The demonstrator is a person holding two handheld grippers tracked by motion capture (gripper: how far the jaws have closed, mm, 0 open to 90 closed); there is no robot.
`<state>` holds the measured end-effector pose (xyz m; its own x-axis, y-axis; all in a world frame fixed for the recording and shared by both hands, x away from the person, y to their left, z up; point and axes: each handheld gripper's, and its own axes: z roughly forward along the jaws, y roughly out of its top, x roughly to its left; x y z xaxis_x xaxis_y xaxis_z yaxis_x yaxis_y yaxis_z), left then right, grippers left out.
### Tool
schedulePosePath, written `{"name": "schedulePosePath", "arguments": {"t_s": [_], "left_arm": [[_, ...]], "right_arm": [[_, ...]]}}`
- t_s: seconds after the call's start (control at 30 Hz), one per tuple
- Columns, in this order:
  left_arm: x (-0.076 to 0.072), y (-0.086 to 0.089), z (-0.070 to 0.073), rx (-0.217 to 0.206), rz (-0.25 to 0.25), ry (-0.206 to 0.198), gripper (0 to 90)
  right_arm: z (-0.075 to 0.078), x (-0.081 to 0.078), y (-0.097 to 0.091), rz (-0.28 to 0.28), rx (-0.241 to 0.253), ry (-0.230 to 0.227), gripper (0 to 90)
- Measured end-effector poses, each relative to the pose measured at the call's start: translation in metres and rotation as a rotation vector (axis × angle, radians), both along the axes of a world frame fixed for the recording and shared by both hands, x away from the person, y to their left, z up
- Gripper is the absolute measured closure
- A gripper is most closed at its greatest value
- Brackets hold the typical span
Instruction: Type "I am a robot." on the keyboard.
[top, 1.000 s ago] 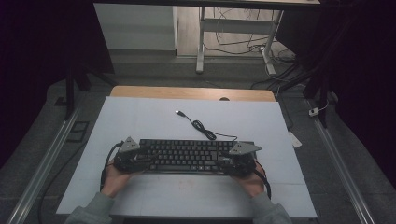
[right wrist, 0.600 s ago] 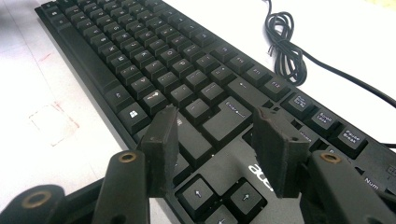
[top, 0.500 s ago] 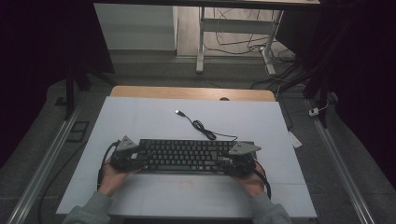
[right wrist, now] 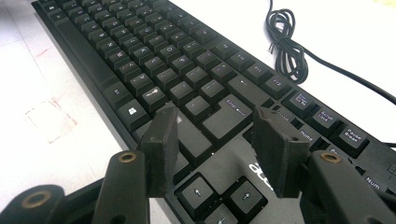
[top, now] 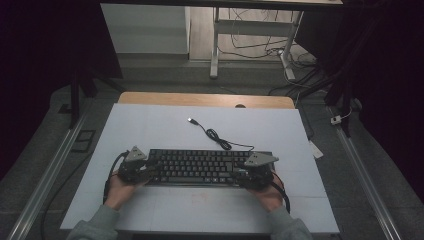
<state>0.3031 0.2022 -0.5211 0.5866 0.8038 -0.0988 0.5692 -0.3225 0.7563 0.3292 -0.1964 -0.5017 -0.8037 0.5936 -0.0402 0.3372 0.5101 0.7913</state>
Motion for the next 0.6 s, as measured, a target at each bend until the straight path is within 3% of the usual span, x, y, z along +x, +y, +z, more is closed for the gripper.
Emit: {"name": "schedulePosePath", "arguments": {"t_s": [0.2,0.6], "left_arm": [[0.003,-0.007,-0.003,0.022,-0.026,0.007,88.2],[0.006,-0.013,-0.007,0.060,-0.012,0.001,88.4]], "right_arm": [[-0.001,0.000,0.000,0.001,-0.005,0.000,50.9],[-0.001,0.000,0.001,0.004,-0.014,-0.001,50.9]]}}
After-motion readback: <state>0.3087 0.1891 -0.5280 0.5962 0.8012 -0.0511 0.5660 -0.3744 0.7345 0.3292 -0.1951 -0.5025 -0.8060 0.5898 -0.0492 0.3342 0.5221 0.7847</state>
